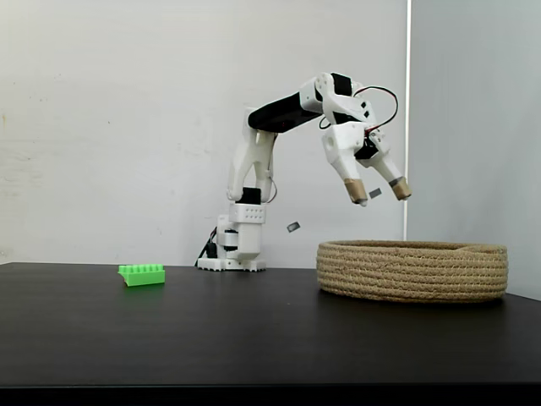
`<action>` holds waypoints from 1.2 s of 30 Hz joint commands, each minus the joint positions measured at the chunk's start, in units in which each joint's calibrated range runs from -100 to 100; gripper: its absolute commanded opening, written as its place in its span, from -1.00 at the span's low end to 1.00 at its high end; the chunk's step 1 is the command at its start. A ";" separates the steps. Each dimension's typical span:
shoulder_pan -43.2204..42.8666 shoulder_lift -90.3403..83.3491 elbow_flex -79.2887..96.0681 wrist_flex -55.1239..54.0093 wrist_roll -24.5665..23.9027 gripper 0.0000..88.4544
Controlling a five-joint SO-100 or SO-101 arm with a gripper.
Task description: Place the lego blocks in the tray
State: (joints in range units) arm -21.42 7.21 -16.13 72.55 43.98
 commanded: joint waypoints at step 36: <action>56.29 -5.75 27.76 -18.12 7.67 -0.34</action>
State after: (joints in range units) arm 34.36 1.87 15.60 55.50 51.60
